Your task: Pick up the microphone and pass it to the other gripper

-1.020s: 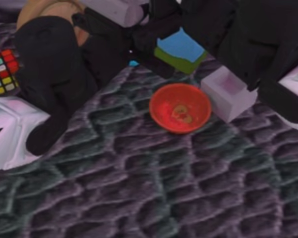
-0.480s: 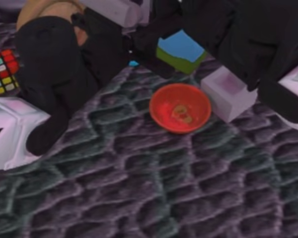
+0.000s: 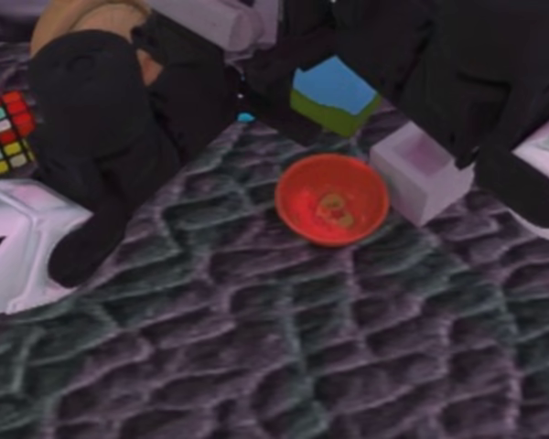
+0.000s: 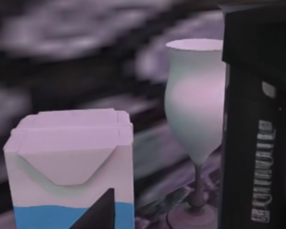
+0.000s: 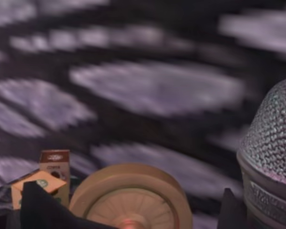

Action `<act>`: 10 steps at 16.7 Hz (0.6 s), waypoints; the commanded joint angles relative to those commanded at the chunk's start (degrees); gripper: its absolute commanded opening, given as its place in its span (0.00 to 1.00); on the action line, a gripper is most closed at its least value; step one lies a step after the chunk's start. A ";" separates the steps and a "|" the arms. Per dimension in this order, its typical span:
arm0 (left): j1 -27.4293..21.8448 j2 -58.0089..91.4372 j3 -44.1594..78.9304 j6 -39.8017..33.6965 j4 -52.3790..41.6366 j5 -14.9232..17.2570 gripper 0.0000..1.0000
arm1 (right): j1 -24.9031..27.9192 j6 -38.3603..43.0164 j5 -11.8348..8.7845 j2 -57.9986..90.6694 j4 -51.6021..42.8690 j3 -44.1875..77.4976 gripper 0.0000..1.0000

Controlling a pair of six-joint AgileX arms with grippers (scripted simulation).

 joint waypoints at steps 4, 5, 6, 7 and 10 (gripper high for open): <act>0.98 -4.28 -3.79 -0.05 -0.88 0.44 1.00 | -1.69 0.06 -1.91 -1.90 -0.15 -1.78 0.00; 1.46 -6.70 -5.65 -0.08 -1.29 0.64 1.00 | -2.59 0.10 -2.91 -2.87 -0.22 -2.70 0.00; 1.92 -9.36 -7.64 -0.11 -1.73 0.89 1.00 | -3.43 0.12 -3.89 -3.84 -0.25 -3.56 0.00; 2.34 -11.92 -9.61 -0.14 -2.15 1.17 1.00 | -4.28 0.13 -4.88 -4.78 -0.29 -4.41 0.00; 3.19 -16.38 -13.56 -0.15 -2.82 1.79 1.00 | -6.23 0.12 -6.93 -6.77 -0.38 -6.28 0.00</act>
